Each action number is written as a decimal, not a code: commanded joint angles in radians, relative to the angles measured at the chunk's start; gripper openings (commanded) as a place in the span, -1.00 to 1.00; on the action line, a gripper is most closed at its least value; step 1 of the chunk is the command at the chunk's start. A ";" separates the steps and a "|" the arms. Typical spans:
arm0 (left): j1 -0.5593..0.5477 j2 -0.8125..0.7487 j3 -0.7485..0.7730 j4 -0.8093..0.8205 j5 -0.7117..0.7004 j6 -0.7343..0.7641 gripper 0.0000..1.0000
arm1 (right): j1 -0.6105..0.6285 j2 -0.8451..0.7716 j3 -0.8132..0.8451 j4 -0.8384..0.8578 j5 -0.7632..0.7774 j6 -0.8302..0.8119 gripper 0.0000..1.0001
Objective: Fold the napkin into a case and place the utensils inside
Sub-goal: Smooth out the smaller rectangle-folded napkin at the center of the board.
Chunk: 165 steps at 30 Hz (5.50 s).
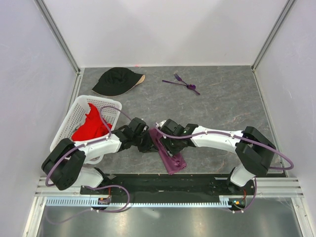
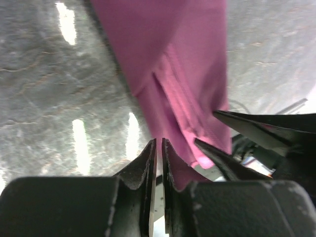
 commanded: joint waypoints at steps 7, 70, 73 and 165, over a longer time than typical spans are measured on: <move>0.004 -0.048 -0.012 0.061 0.028 -0.109 -0.70 | 0.062 0.046 0.052 -0.006 0.099 0.001 -0.01; 0.004 -0.008 -0.145 0.221 0.028 -0.178 -0.82 | 0.060 0.084 -0.058 0.181 -0.008 0.156 -0.97; 0.044 -0.039 -0.129 0.185 0.043 -0.158 -0.78 | 0.056 0.066 -0.081 0.202 -0.013 0.156 -0.95; 0.360 -0.062 0.198 -0.201 0.014 0.262 -0.69 | -0.126 0.169 0.196 0.237 -0.060 0.157 -0.85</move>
